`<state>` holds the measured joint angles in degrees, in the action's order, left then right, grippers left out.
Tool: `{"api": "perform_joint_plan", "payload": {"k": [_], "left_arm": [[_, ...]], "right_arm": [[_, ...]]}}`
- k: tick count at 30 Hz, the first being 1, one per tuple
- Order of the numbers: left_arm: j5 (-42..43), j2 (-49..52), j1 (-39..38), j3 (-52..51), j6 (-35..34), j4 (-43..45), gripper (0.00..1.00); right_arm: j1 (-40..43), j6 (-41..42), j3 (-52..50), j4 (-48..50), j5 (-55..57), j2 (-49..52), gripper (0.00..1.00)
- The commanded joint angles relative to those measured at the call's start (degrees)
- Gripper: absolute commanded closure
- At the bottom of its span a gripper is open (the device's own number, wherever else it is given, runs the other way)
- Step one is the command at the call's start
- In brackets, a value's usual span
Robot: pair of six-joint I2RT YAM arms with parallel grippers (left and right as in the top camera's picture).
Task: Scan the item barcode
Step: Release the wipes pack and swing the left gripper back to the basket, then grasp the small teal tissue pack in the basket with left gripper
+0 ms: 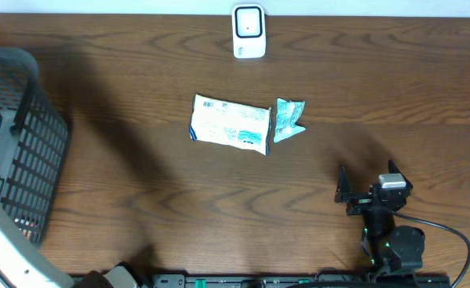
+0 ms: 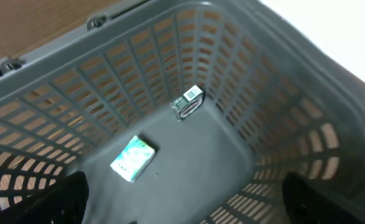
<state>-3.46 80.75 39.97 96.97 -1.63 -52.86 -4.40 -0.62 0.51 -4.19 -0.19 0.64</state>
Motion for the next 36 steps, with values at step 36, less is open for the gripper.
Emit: {"api": "perform_joint_plan", "payload": {"k": [36], "left_arm": [[-15.26, 28.65, 7.72, -11.8, 26.03, 5.29, 0.17]], "right_arm": [[0.02, 0.59, -0.2, -0.11, 0.04, -0.26, 0.01]]}}
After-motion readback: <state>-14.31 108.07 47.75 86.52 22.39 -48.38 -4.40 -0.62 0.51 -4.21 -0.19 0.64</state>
